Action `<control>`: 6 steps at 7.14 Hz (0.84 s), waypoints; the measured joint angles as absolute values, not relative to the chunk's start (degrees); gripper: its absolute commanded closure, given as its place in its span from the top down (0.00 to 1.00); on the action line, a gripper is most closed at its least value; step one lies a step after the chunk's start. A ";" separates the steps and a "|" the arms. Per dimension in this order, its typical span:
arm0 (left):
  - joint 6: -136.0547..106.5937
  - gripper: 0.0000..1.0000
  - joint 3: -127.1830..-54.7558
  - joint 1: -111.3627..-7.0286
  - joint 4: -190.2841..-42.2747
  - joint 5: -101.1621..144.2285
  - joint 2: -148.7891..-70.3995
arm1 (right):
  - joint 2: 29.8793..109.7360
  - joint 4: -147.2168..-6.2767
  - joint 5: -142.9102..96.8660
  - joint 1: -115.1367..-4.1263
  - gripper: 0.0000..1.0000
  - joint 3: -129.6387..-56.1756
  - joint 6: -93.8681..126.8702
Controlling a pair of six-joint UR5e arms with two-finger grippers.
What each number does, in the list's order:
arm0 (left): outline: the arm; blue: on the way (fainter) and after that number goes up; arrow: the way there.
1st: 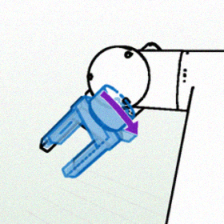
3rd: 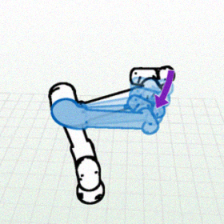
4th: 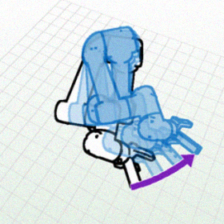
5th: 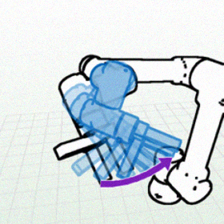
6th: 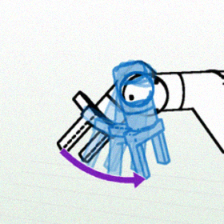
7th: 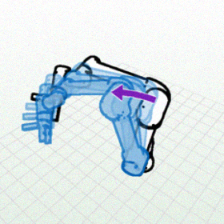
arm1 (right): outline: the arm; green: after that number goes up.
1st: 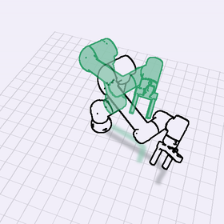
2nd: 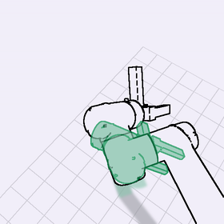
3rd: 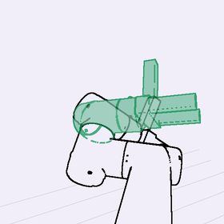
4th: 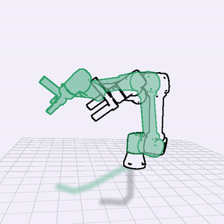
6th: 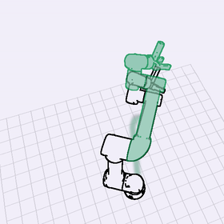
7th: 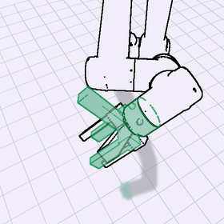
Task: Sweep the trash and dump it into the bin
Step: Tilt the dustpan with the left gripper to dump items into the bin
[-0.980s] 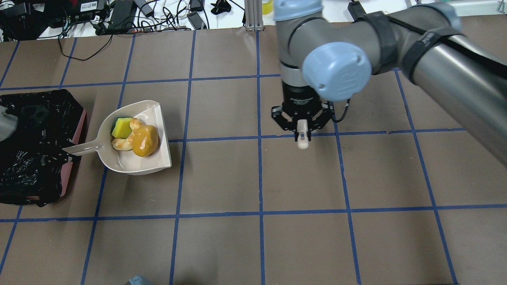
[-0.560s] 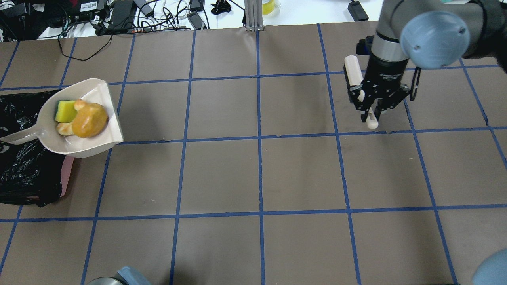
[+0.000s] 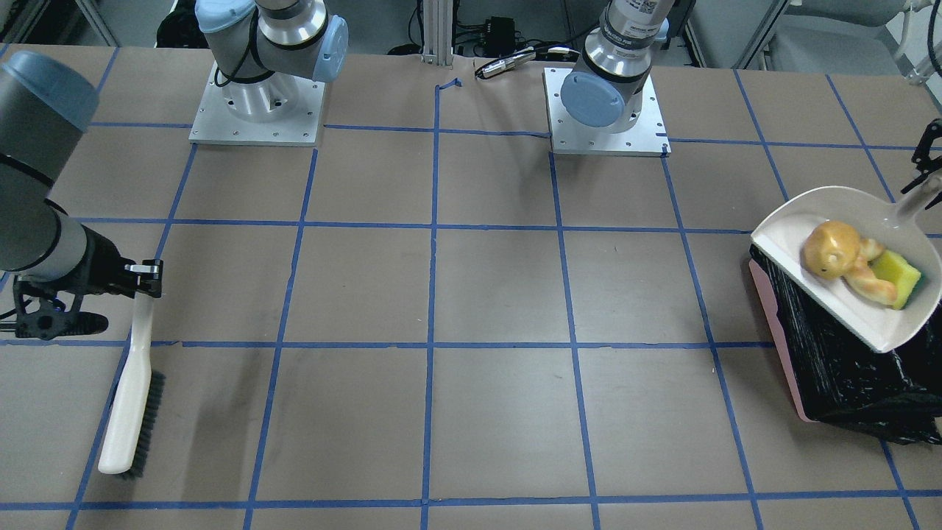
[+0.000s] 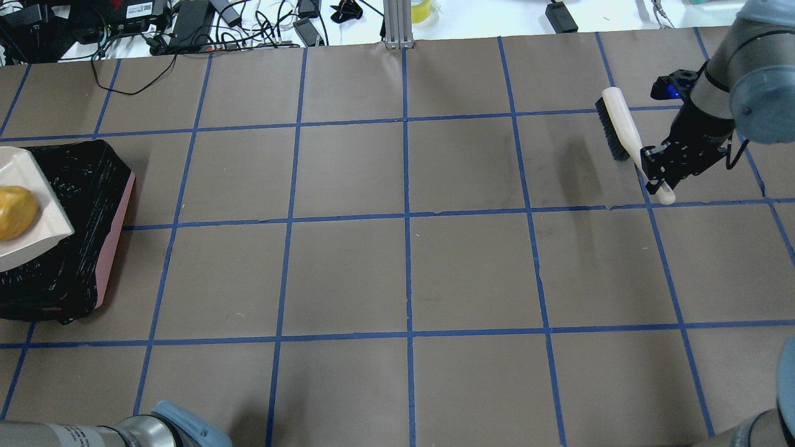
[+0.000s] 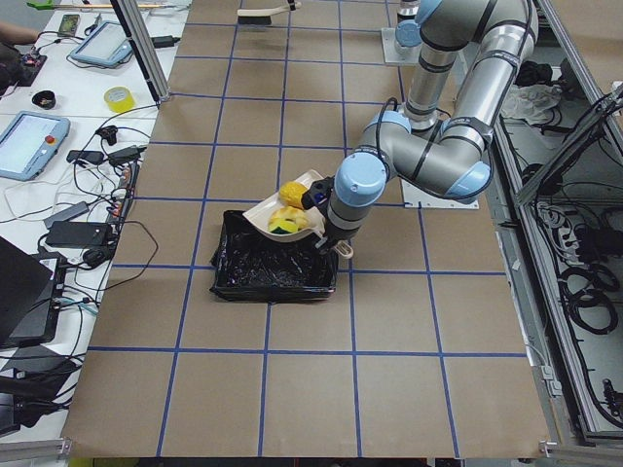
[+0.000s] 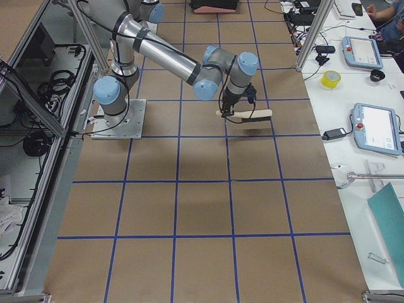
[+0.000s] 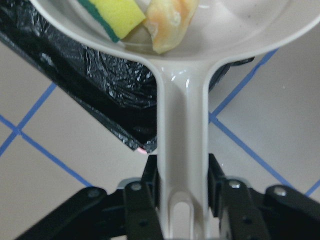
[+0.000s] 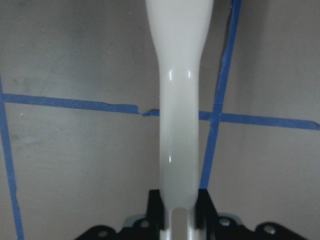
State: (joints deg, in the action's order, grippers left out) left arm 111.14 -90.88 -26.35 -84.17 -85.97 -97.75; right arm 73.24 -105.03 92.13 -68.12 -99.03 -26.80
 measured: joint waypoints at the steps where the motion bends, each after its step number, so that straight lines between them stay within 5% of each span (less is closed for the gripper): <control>1: 111.21 0.00 -89.66 -25.15 -82.86 -88.50 -98.71 | 72.64 -105.61 92.19 -67.03 0.00 -99.22 -27.84; 6: 111.86 0.00 -84.76 -32.45 -75.51 -108.08 -102.86 | 71.21 -106.00 95.31 -66.36 0.00 -99.56 -24.59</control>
State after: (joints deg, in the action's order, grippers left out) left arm 111.86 -84.76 -32.45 -75.51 -108.08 -102.86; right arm 71.21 -106.00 95.31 -66.36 -99.56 -24.59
